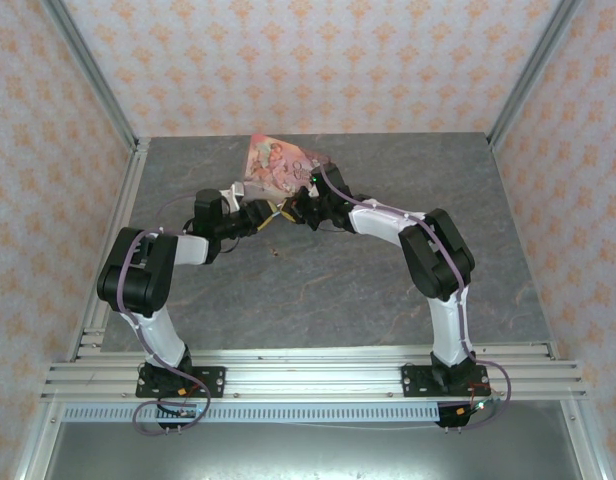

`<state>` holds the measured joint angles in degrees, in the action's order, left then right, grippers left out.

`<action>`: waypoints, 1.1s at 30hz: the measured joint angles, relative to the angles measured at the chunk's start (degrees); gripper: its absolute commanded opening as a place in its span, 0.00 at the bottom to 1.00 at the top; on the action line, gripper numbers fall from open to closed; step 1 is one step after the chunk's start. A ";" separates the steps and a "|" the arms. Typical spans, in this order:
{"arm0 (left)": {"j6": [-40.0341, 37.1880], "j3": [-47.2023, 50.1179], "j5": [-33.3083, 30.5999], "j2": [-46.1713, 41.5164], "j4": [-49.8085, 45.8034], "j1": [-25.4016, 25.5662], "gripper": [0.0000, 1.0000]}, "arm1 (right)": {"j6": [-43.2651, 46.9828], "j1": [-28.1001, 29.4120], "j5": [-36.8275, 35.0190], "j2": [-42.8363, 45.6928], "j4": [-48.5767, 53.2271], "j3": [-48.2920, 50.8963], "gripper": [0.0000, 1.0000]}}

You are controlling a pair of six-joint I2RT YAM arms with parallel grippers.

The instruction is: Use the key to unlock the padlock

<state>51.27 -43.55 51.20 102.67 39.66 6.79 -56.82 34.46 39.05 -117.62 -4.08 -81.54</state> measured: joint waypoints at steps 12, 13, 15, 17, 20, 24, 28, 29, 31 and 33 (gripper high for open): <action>3.91 0.07 -0.22 0.70 4.22 0.37 0.36 | -5.62 0.00 -0.02 0.00 0.04 -0.81 0.00; 4.46 0.20 -0.39 0.74 4.72 0.37 0.32 | -6.29 0.00 -0.02 0.00 0.04 -0.94 0.00; 5.40 0.39 -0.66 1.05 5.55 0.37 0.26 | -7.50 0.11 -0.02 0.00 0.07 -1.31 0.00; 6.12 0.59 -0.70 1.53 6.69 0.35 0.21 | -8.33 0.24 -0.07 -0.13 0.33 -2.12 0.00; 6.95 0.63 -0.85 1.75 7.89 0.31 0.13 | -8.87 0.20 -0.13 -0.52 2.40 -3.78 0.00; 7.50 0.66 -0.87 1.75 8.44 0.24 0.00 | -8.61 0.09 -0.63 -1.05 6.62 -6.49 0.12; 6.49 0.92 -1.01 1.73 7.98 0.42 0.00 | -6.03 0.17 -1.25 -1.09 13.29 -9.40 0.29; 5.79 1.07 -1.68 1.73 7.02 0.63 0.00 | -4.98 0.39 -1.16 -1.09 14.88 -10.23 0.32; 4.33 1.75 -2.51 1.70 4.70 0.70 0.00 | -3.52 0.94 -1.16 -1.09 17.35 -11.82 0.38; 2.47 2.75 -3.08 1.25 1.97 0.87 0.00 | -1.84 1.51 -1.36 -1.07 19.56 -13.07 0.43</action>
<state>53.74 -40.80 48.12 103.92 41.63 7.66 -58.65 35.97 37.69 -118.69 15.49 -94.61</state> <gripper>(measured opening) 0.047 0.388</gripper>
